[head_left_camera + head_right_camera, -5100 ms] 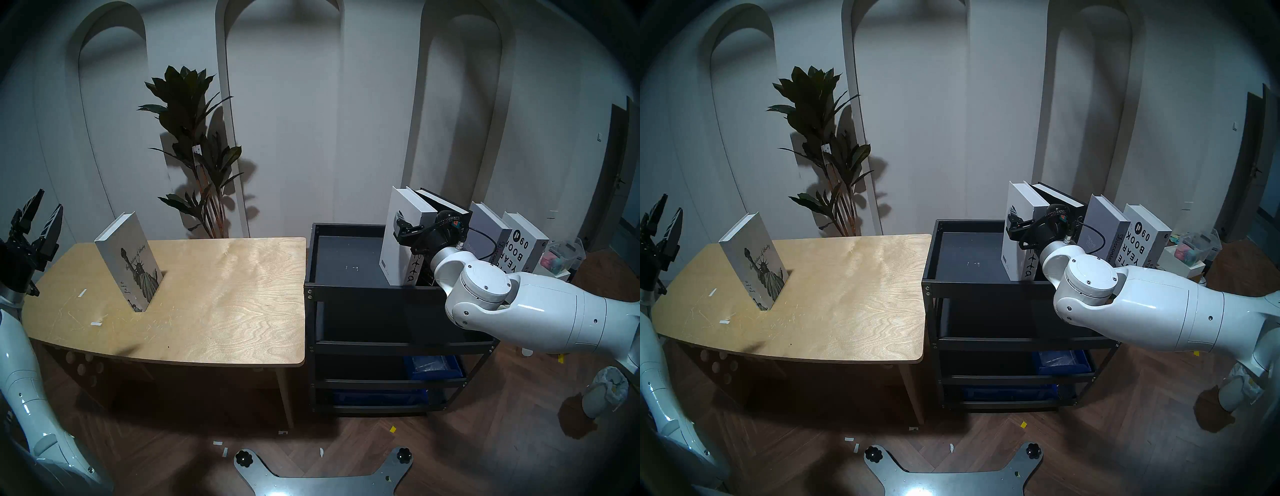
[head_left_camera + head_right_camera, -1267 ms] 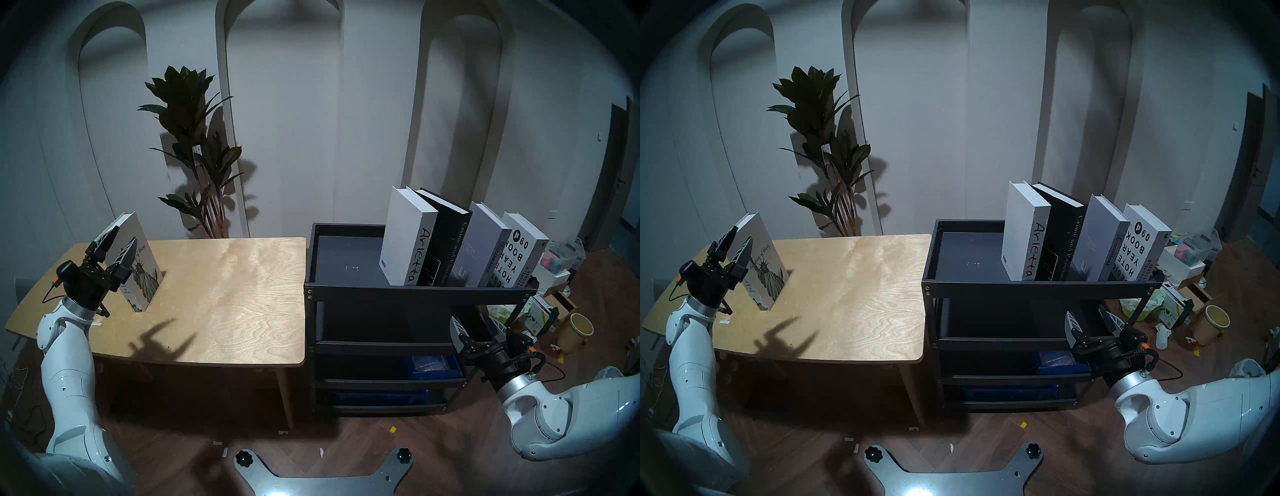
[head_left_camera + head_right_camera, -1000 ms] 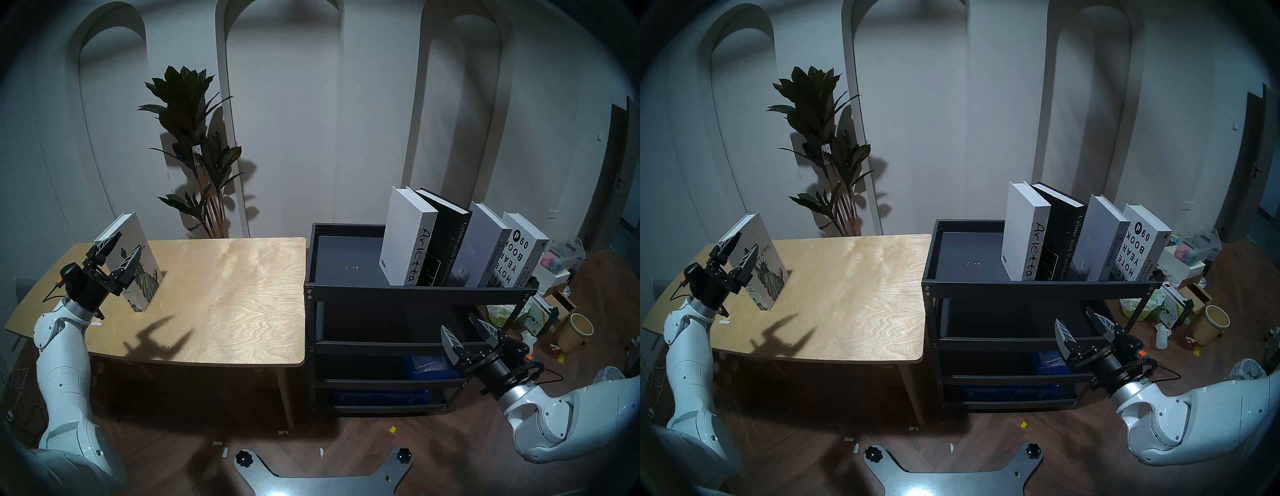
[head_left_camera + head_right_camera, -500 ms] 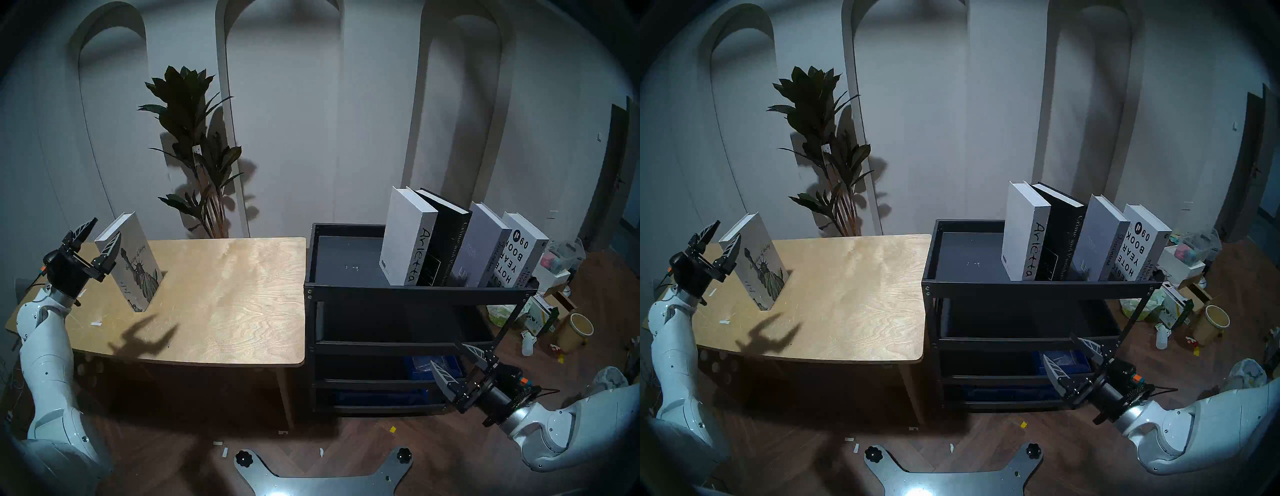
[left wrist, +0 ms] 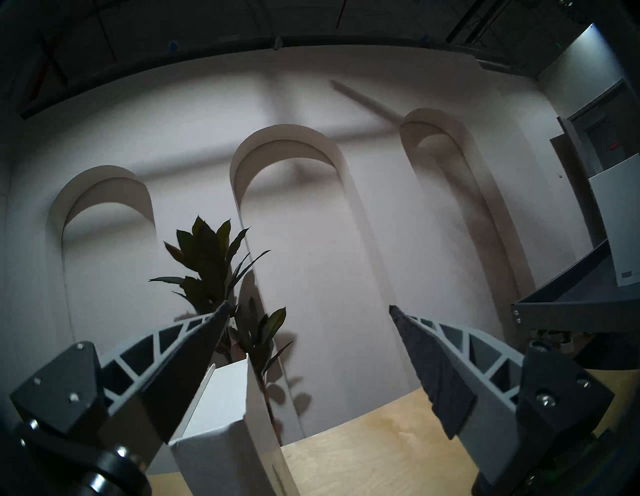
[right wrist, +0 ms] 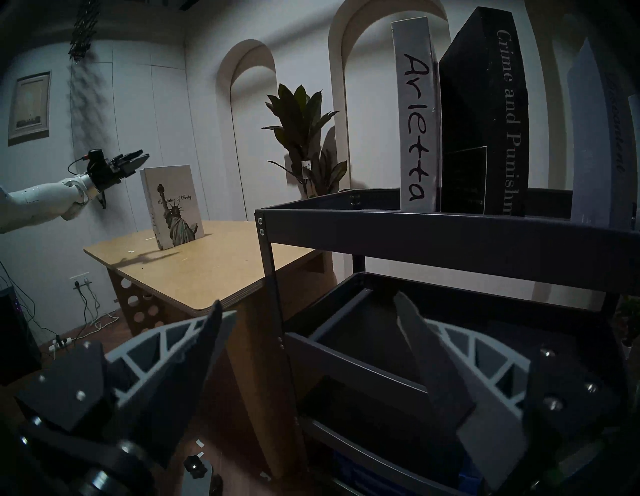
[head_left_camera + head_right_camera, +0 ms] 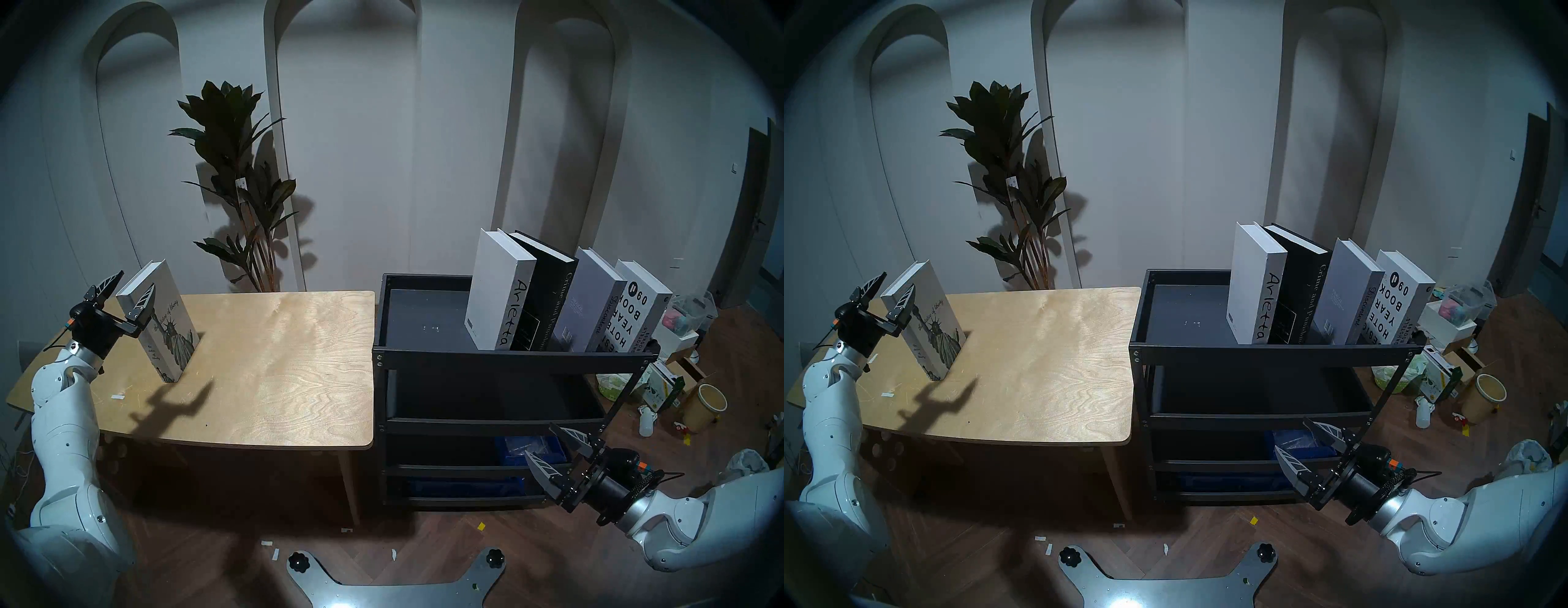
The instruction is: Move the books from the display table onto the shelf, standing them upright with spines facing out and tallest at one end
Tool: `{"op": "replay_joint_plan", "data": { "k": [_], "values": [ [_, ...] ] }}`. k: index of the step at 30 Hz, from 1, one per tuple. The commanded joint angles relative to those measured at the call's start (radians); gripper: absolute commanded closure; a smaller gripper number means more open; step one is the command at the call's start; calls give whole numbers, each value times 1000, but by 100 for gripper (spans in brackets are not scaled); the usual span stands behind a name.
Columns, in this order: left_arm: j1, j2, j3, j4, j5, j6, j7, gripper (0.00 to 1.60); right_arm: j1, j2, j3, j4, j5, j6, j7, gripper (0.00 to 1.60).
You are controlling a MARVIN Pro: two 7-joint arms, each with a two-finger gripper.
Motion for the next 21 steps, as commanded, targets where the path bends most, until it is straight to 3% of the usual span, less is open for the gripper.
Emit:
{"op": "replay_joint_plan", "data": {
  "k": [1,15,21],
  "values": [
    [-100,10,1,-1,-2,-12,56,0,11,-2,9,1,72,-12,90,0],
    [-117,-10,-6,16,-35,58,94,0,19,-2,11,33,280,-12,329,0],
    [-80,-35,-12,-58,-46,118,98,0,21,-2,11,50,372,-12,443,0]
  ]
}}
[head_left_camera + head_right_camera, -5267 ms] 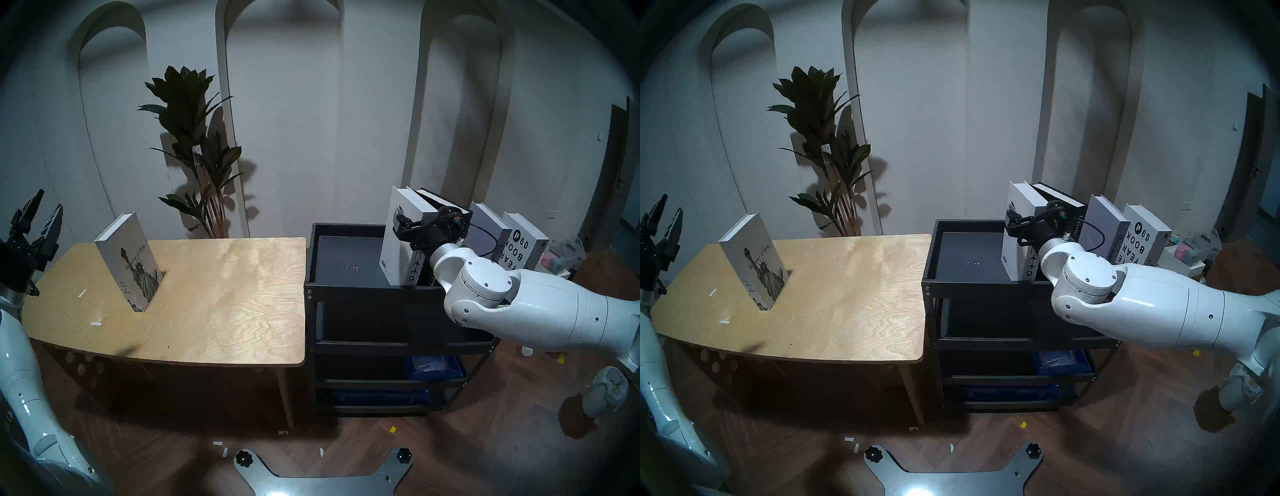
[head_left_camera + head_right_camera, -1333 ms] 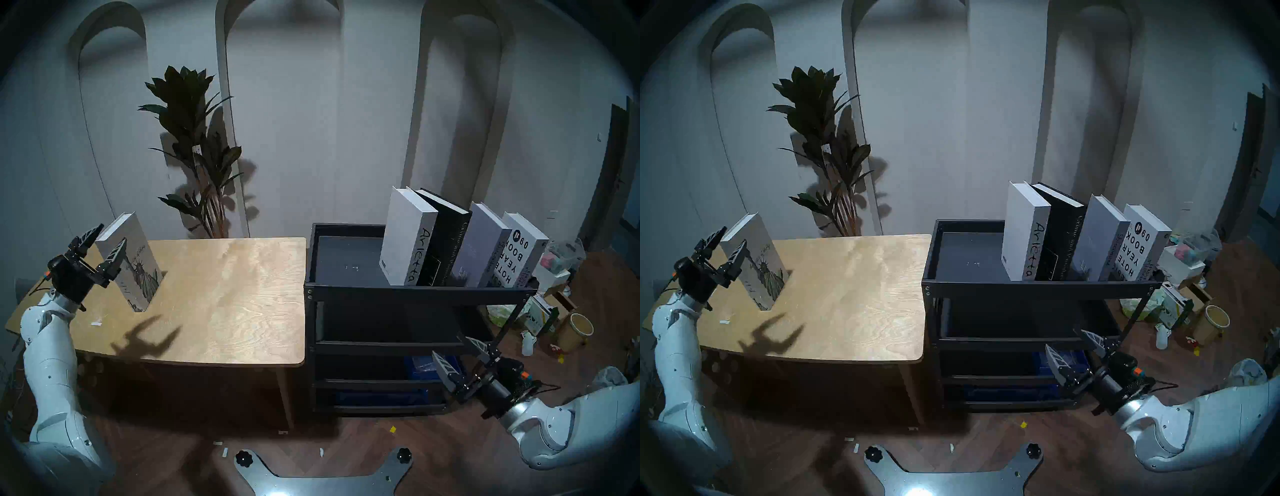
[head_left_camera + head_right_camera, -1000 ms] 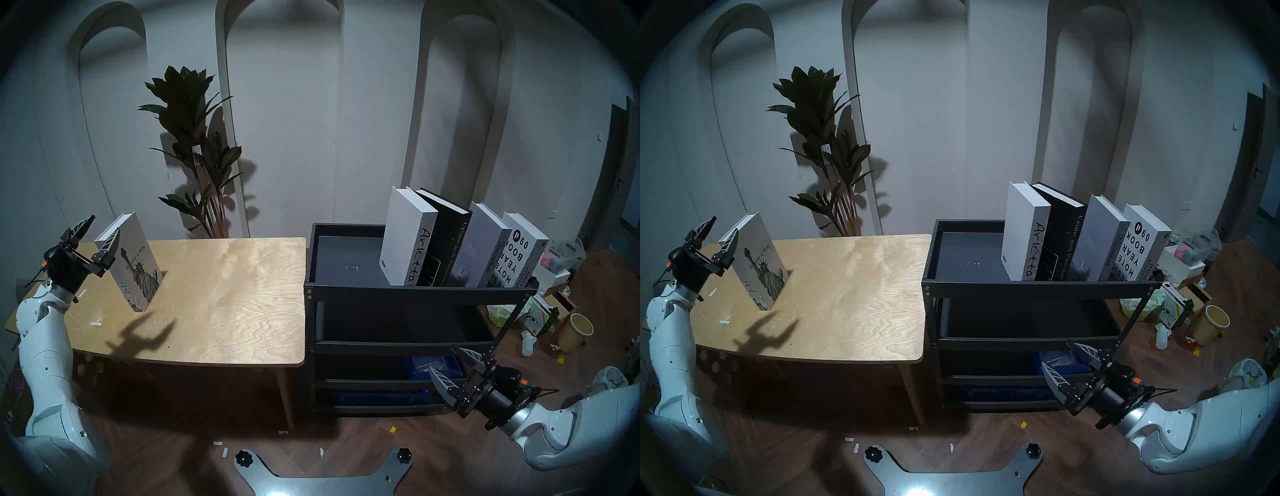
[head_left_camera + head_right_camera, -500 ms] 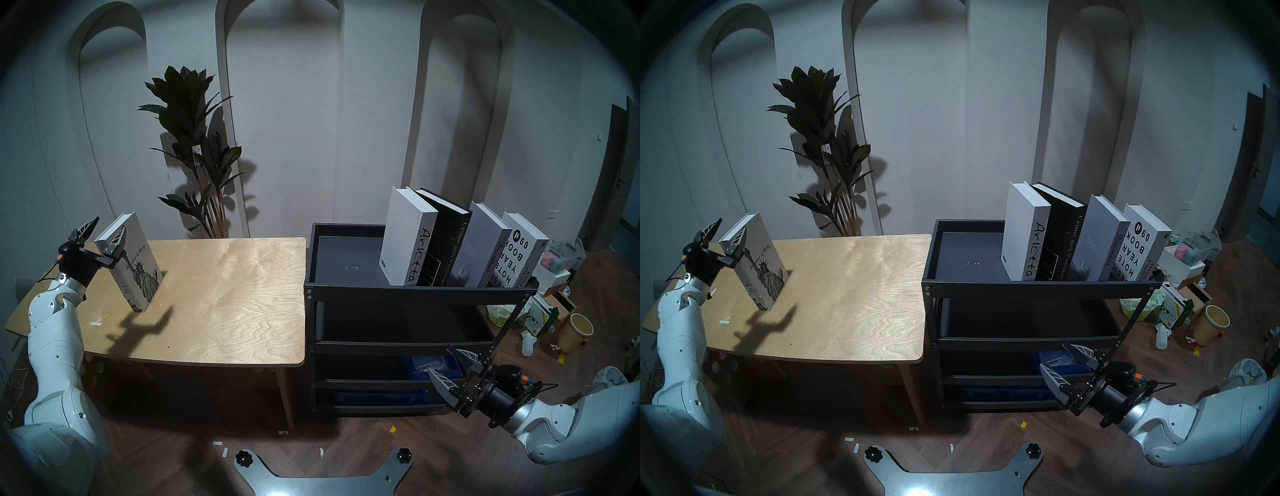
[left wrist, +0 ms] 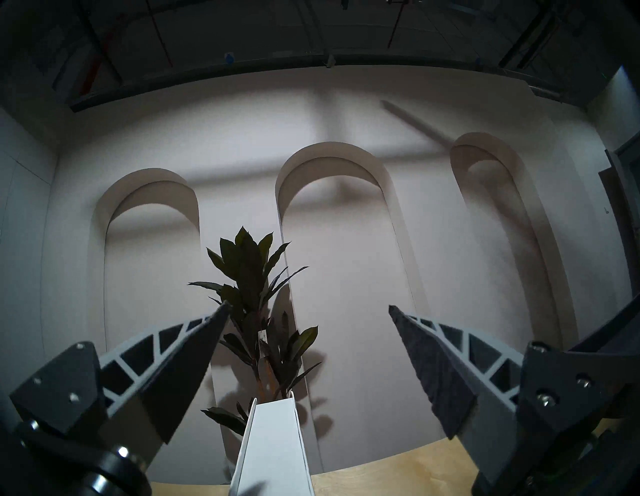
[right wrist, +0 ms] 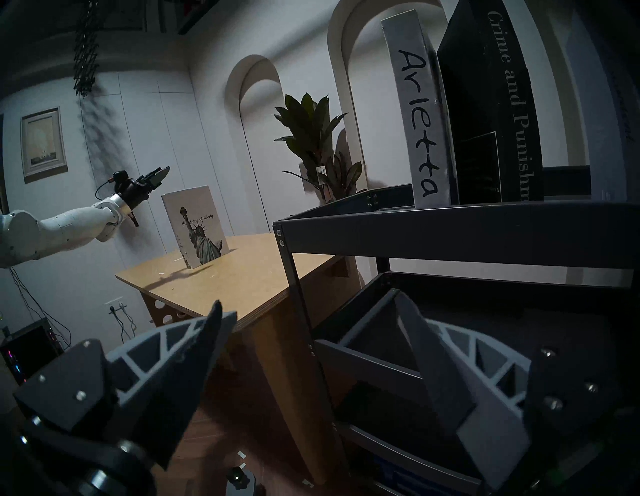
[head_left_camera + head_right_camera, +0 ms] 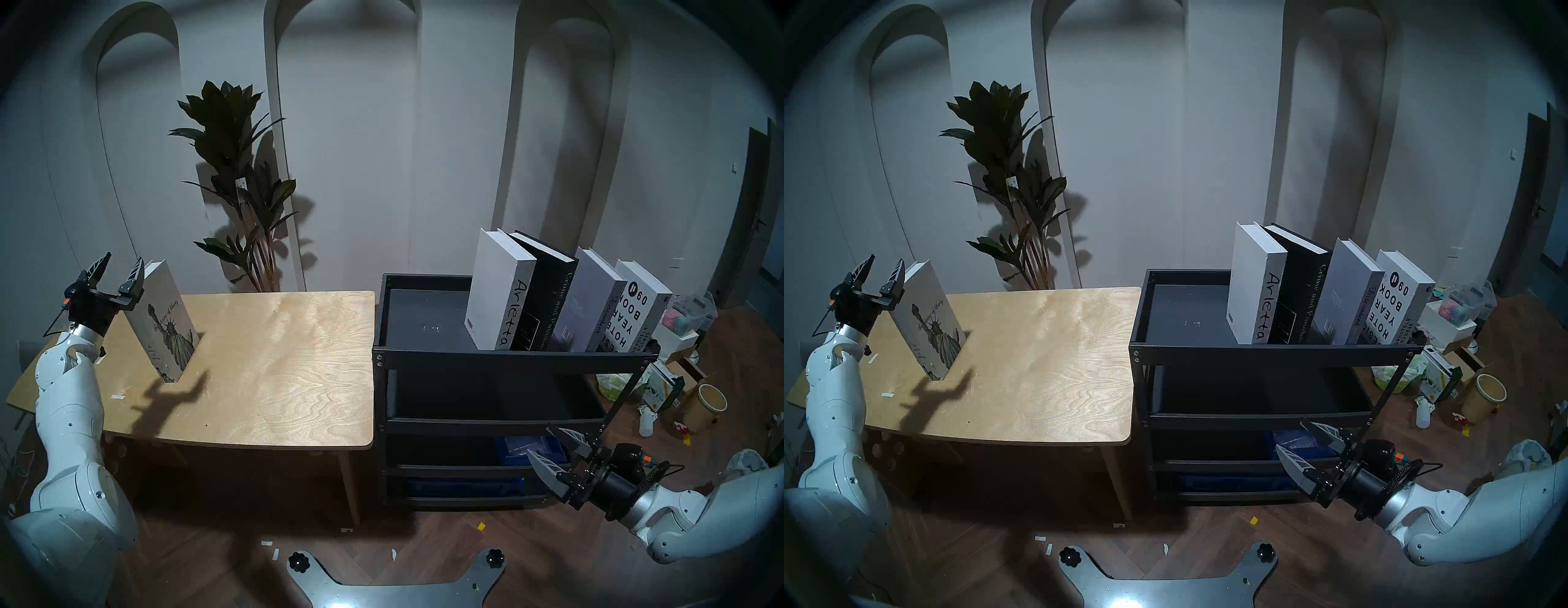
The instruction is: Move the books from the display table onto the shelf, standing them upright with spines facing out and tallest at one end
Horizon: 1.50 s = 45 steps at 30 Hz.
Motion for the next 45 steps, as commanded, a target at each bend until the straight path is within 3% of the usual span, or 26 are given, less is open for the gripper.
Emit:
{"op": "replay_joint_plan", "data": {
  "k": [1,7,14,29,45],
  "values": [
    [6,-22,-6,-83,-17,57,7,0,6,-2,8,8,91,-12,115,0],
    [14,-23,3,-89,10,74,36,0,7,-2,7,26,187,-12,230,0],
    [-8,3,4,-38,33,56,47,0,8,-2,5,32,227,-12,276,0],
    [-26,10,3,4,47,35,41,0,10,-2,2,36,259,-12,312,0],
    [-64,39,13,131,61,-20,38,0,13,-2,-1,38,275,-12,329,0]
  ]
}}
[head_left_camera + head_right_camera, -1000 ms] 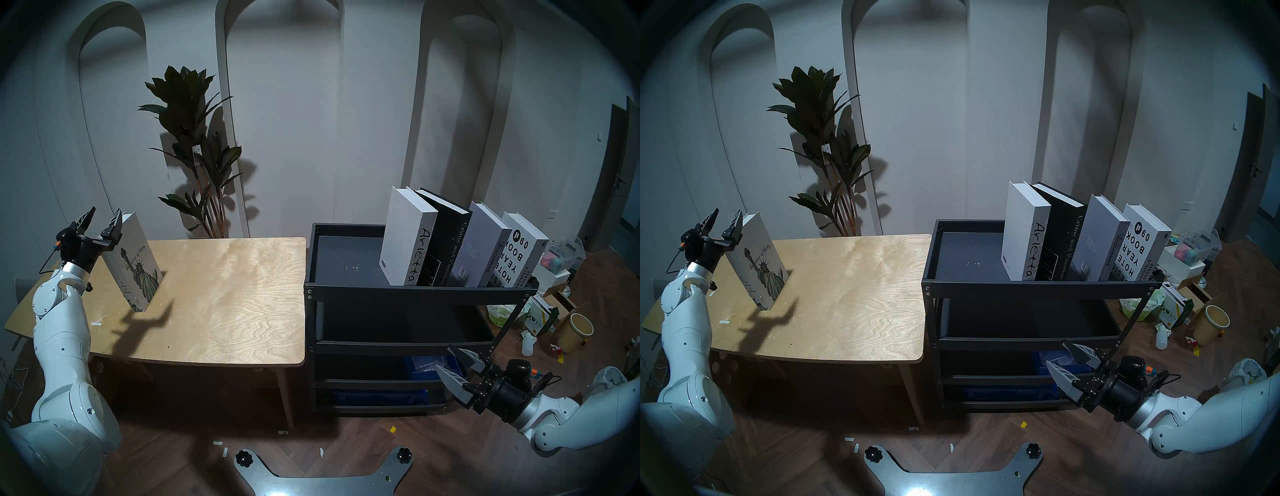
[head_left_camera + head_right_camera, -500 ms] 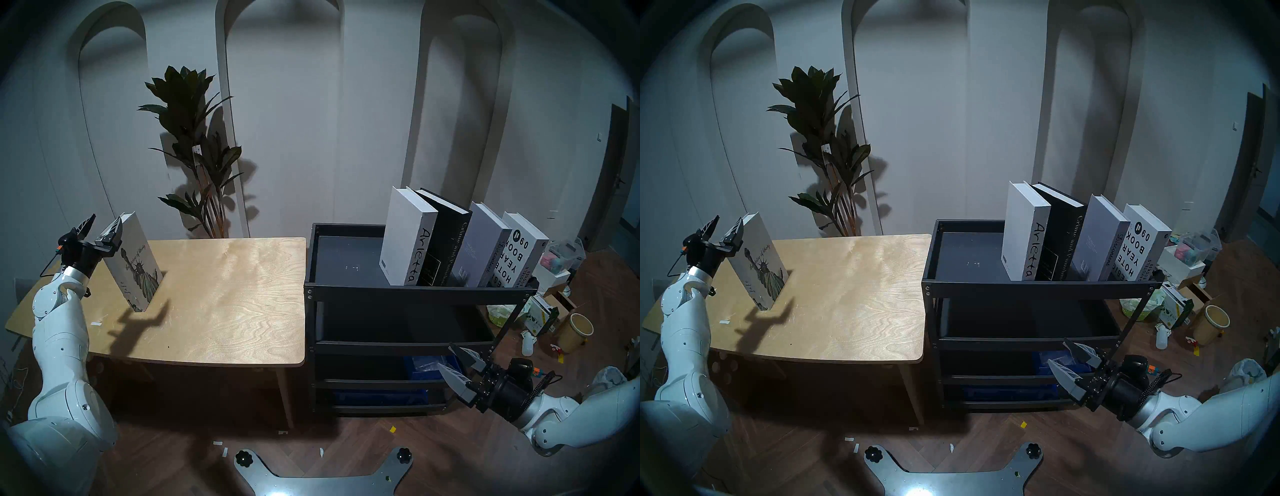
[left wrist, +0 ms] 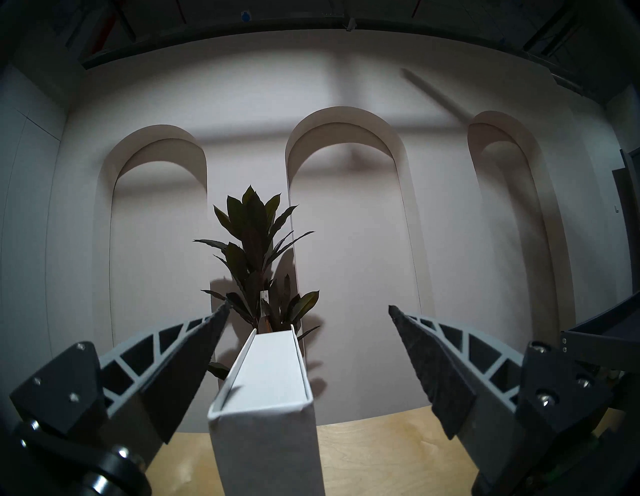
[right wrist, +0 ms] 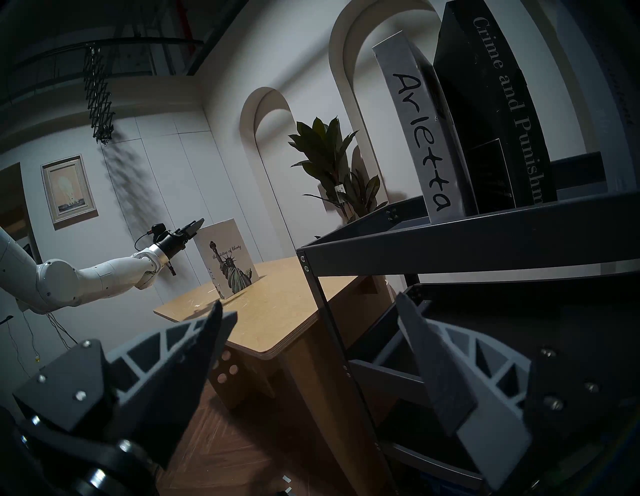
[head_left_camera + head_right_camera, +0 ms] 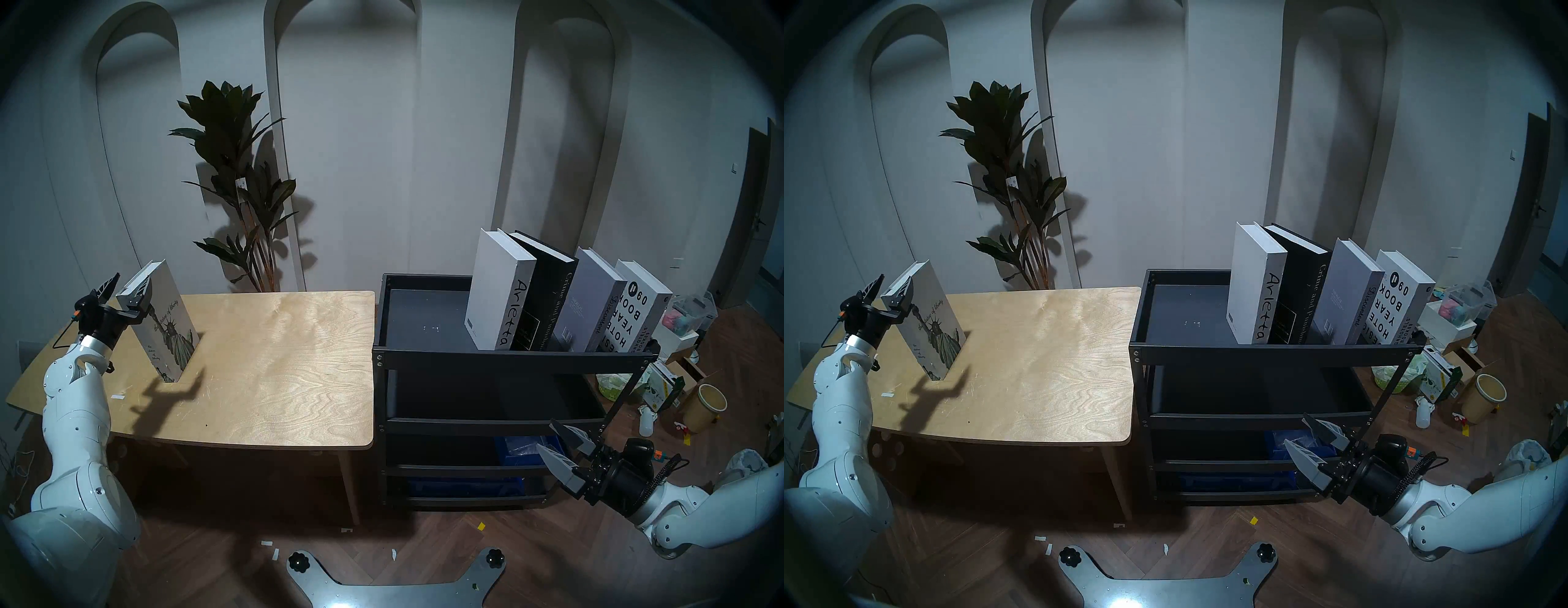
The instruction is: Move the books from the display table onto the shelf, standing them upright with spines facing out and tallest at one end
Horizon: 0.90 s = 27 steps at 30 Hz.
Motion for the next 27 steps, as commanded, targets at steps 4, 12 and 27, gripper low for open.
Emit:
{"op": "replay_joint_plan", "data": {
  "k": [4,12,27],
  "values": [
    [-67,40,10,35,8,-36,8,0,3,-3,2,0,1,-10,8,0],
    [-89,52,26,100,21,-63,16,0,4,-3,0,0,3,-10,10,0],
    [-129,73,47,187,31,-91,18,16,7,-3,-1,0,6,-10,13,0]
  ]
}}
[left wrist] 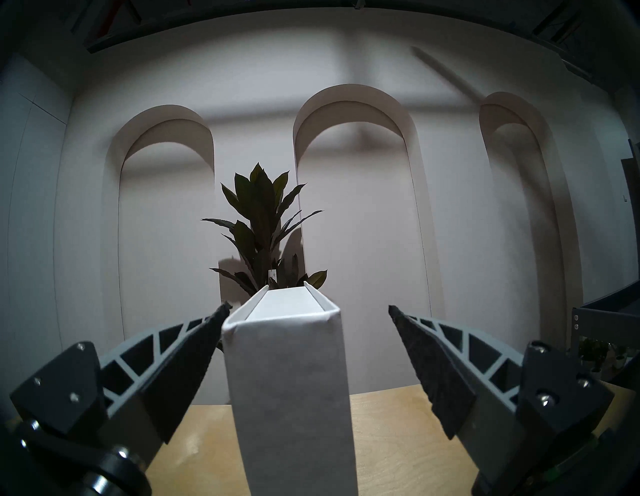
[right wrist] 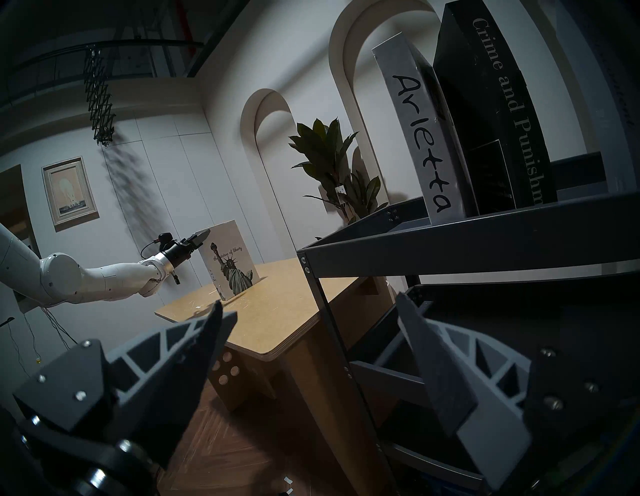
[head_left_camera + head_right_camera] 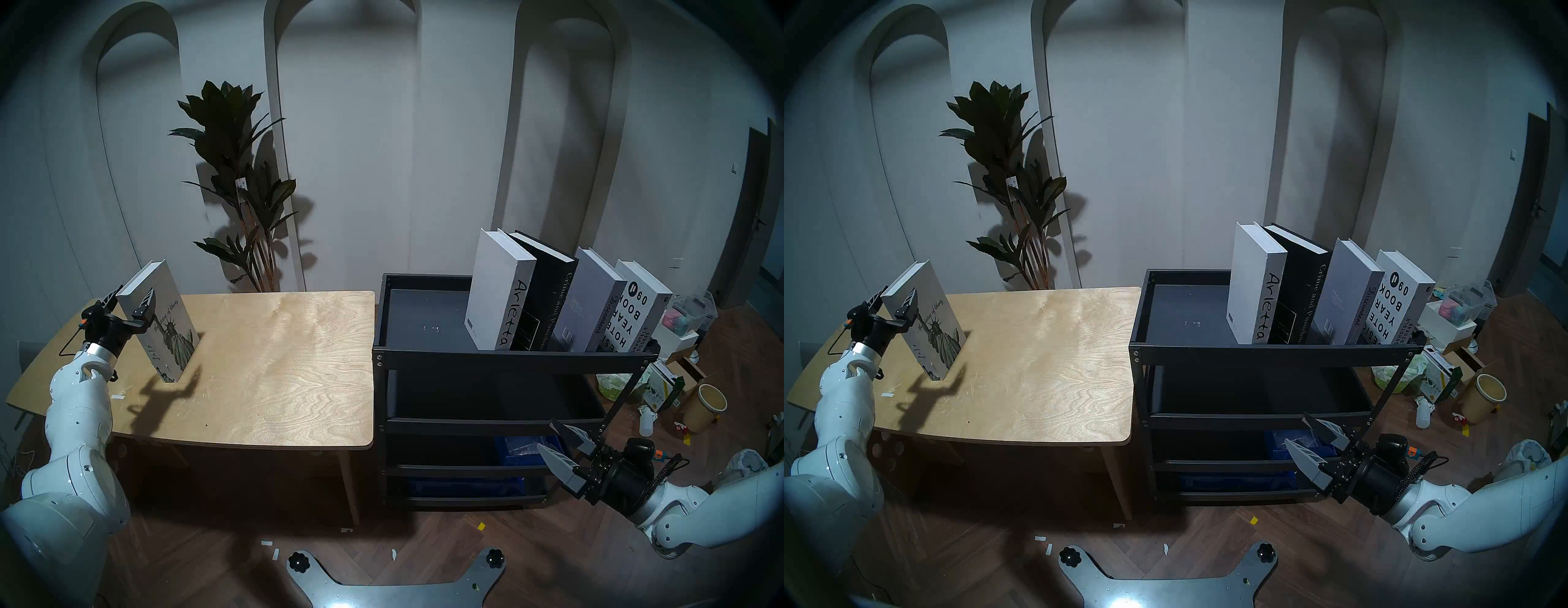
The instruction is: Move the books from the display table onto the shelf, standing them upright with spines facing out and tallest at one end
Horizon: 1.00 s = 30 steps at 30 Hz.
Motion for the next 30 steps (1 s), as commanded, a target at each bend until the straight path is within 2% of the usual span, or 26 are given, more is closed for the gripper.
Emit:
{"op": "replay_joint_plan", "data": {
  "k": [1,2,6,13,20,21,22,30],
  "values": [
    [-59,32,3,7,-4,-11,-10,86,3,-3,2,-1,-4,-9,2,0],
    [-63,36,6,14,-4,-10,-17,160,3,-3,2,-1,-4,-9,3,0],
    [-80,49,28,25,-12,51,-86,160,4,-3,2,-1,-3,-9,3,0],
    [-88,46,90,-44,17,160,-140,160,5,-3,2,-1,-3,-9,4,0],
    [-157,33,108,-147,1,180,-179,160,7,-3,3,0,-2,-9,5,0],
    [-162,30,102,-146,-28,169,-187,160,7,-3,3,0,-2,-9,5,0],
    [-175,31,109,-165,-17,177,-191,160,7,-3,3,0,-2,-9,5,0],
    [-230,-6,155,-263,-72,202,-195,160,9,-3,3,0,-2,-9,6,0]
  ]
}}
